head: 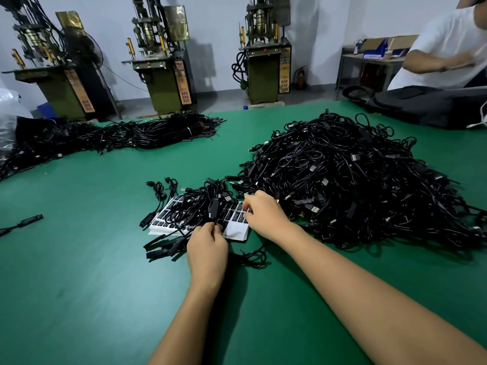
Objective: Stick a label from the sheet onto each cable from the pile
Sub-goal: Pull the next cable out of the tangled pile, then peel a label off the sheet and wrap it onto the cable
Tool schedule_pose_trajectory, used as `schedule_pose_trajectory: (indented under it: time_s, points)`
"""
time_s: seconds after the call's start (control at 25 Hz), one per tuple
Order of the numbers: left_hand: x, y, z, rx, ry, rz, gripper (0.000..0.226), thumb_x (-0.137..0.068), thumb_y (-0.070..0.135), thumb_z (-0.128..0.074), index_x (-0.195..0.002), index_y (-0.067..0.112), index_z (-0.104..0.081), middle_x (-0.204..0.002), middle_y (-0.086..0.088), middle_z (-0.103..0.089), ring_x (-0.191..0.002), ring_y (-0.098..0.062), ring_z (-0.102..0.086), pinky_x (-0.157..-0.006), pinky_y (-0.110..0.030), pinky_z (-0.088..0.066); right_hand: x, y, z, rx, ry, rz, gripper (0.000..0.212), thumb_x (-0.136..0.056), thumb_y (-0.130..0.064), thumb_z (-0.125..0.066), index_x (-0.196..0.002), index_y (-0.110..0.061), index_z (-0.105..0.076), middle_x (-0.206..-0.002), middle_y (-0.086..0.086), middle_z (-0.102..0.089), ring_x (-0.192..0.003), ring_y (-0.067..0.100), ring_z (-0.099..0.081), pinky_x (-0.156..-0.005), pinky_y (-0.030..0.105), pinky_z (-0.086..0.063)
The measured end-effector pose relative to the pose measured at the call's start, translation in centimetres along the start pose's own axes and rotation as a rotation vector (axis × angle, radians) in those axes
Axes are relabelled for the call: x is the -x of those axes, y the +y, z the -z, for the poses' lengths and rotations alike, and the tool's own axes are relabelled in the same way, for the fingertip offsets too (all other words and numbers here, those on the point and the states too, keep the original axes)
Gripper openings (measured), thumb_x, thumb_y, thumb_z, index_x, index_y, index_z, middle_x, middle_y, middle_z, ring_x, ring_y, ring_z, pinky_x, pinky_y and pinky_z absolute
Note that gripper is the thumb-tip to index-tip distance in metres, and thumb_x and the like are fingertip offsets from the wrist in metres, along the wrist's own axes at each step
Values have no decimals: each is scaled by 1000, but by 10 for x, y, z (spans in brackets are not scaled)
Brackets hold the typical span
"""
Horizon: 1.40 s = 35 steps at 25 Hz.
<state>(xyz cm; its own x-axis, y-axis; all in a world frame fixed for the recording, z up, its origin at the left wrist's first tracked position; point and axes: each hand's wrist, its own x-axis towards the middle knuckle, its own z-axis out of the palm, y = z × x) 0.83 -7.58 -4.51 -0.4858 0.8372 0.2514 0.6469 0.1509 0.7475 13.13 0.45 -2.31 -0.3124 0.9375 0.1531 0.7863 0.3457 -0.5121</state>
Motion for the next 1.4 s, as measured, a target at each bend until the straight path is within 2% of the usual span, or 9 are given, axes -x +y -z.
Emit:
schedule_pose_trajectory:
  time_s: [0.16,0.36,0.6,0.76,0.88,1.16,1.4]
  points:
    - [1,2,1,12,2,14,23,-96,13,-47,-86,3,-66,-87,-9,-62,-83,-26,-50,-67,-32,-29,-1,12,1,-66,0,-25,15,-90,-8,-58,-102,-7,-67,-108,8,-53,-94,25,-59,-89,36,-49]
    - [4,5,4,8,-10,11,24,-95,14,-49,-72,11,-56,-78,-4,-54,-76,-24,-47,-63,-31,-24,-2,13,5,-34,-54,-29,11,-89,-15,-64,-98,-9,-67,-103,3,-49,-92,21,-57,-82,27,-45]
    - [3,4,2,-5,4,-10,22,-93,13,-51,-81,6,-67,-77,-1,-52,-77,-23,-49,-60,-30,-20,-6,9,6,-52,-39,-110,8,-85,-15,-68,-88,-10,-73,-107,5,-62,-96,22,-61,-80,30,-48]
    - [6,6,-1,-82,-43,-101,20,-93,13,-52,-93,6,-71,-85,-6,-58,-89,-29,-54,-68,-32,-31,-6,6,3,-80,-3,-167,8,-85,-16,-70,-86,-9,-74,-98,5,-69,-93,22,-63,-75,27,-47]
    - [7,6,-2,-119,-70,-142,22,-93,13,-51,-99,5,-71,-90,-10,-61,-92,-29,-53,-74,-36,-39,-7,4,3,-98,-13,-205,6,-84,-13,-70,-84,-9,-74,-94,7,-71,-92,22,-64,-73,28,-48]
    - [6,5,-2,-96,-76,-141,24,-93,13,-50,-102,7,-71,-95,-9,-64,-94,-27,-55,-73,-32,-37,-9,2,3,-94,-42,-235,10,-86,-9,-65,-85,-8,-75,-95,9,-72,-93,24,-64,-75,29,-51]
    - [6,5,-3,-106,-72,-133,24,-93,15,-51,-103,8,-72,-96,-9,-65,-95,-27,-55,-72,-30,-36,-1,2,-3,-73,66,-235,18,-87,-16,-67,-87,0,-74,-91,16,-72,-88,30,-66,-77,35,-54]
